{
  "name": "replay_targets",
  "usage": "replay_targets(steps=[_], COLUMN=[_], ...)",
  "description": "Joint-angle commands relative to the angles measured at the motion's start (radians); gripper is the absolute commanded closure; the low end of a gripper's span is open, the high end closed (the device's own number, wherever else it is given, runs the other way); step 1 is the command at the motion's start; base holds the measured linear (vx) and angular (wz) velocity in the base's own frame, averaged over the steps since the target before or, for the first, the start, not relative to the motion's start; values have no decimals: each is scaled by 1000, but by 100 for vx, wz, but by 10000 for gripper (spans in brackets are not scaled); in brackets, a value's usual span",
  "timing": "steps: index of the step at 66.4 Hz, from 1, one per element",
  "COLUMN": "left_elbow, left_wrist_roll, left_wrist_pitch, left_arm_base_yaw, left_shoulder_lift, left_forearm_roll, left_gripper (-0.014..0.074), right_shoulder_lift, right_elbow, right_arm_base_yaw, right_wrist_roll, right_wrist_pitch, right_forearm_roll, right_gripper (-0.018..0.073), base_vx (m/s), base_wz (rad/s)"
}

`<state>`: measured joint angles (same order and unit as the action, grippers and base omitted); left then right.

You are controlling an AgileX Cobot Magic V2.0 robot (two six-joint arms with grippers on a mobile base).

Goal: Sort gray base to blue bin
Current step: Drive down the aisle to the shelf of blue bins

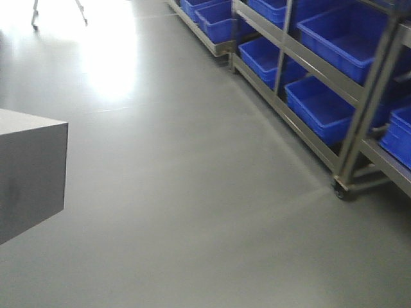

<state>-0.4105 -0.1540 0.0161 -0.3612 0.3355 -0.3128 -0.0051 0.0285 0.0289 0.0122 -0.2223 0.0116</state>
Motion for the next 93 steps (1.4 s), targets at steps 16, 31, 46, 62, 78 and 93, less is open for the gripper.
replay_targets(steps=[16,31,46,62,78,93], left_elbow=[-28,-28,-28,-28,-28,-28], left_wrist_roll=[12,12,12,12,12,12], left_wrist_pitch=[104,104,104,104,104,104], left_arm_base_yaw=[-5,-5,-5,-5,-5,-5], left_shoulder_lift=[8,8,8,8,8,8], left_forearm_roll=[-12,-12,-12,-12,-12,-12], left_gripper=[603,603,603,603,603,603], right_shoulder_lift=[18,18,18,18,18,18], right_elbow=[1,1,1,1,1,1], right_arm_base_yaw=[3,3,3,3,3,3], right_wrist_roll=[-12,-12,-12,-12,-12,-12], right_wrist_pitch=[72,72,72,72,72,72], right_forearm_roll=[-5,-5,-5,-5,-5,-5], right_gripper=[564,564,564,564,564,564], base_vx=[46,45,45,44,43,43], base_wz=[31,19,15,15,15,14])
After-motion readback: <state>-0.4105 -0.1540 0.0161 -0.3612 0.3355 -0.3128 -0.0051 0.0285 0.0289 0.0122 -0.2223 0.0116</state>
